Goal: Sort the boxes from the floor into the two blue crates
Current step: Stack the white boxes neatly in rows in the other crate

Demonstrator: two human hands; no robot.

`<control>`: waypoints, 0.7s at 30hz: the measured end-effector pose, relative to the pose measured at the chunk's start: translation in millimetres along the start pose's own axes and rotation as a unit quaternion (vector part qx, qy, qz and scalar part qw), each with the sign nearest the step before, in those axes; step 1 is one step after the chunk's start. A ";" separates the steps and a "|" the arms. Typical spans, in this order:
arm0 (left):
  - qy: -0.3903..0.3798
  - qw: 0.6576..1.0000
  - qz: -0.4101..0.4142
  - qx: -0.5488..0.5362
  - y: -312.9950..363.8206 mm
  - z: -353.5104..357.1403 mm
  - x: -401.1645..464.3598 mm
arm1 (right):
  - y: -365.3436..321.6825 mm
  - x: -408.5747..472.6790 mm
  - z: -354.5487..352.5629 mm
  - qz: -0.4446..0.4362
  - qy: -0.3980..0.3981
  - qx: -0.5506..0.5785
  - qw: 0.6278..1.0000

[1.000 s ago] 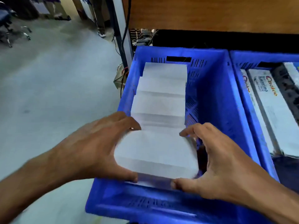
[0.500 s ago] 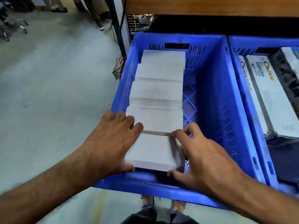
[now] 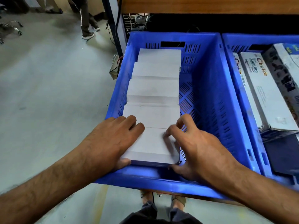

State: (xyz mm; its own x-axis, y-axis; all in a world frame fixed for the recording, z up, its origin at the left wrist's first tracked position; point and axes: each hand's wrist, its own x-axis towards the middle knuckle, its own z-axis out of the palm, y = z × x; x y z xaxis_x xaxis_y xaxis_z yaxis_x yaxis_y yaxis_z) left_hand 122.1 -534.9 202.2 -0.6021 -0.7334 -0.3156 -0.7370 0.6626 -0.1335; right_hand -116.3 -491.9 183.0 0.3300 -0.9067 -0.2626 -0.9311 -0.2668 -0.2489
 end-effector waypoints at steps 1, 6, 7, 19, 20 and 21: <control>0.002 1.000 -0.001 -0.001 0.5 1.3 -0.1 | 0.2 -0.3 0.5 0.002 0.001 0.002 1.000; 0.003 1.000 -0.008 -0.018 0.2 3.2 -0.9 | 1.9 -2.6 -3.5 0.006 -0.005 -0.013 1.000; 0.004 1.000 -0.008 -0.024 0.1 2.0 -0.9 | 2.1 -3.3 -5.0 0.007 0.000 -0.012 1.000; 0.028 0.997 0.005 -0.075 -2.7 2.8 0.3 | 4.3 -8.9 -5.6 0.010 0.033 0.034 0.999; 0.032 0.996 0.006 -0.080 -3.1 2.8 -0.3 | 4.2 -9.1 -5.7 0.011 0.035 0.035 0.999; 0.037 0.996 0.007 -0.085 -3.5 3.1 -0.5 | 4.6 -9.0 -6.0 0.012 0.036 0.037 0.999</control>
State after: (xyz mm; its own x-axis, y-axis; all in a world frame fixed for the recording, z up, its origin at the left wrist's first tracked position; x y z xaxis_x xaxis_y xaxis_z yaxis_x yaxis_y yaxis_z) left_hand 126.0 -536.4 199.9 -0.6285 -0.7382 -0.2448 -0.7664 0.6415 0.0333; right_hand -124.5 -487.0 189.9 0.2930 -0.9344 -0.2024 -0.9238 -0.2221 -0.3118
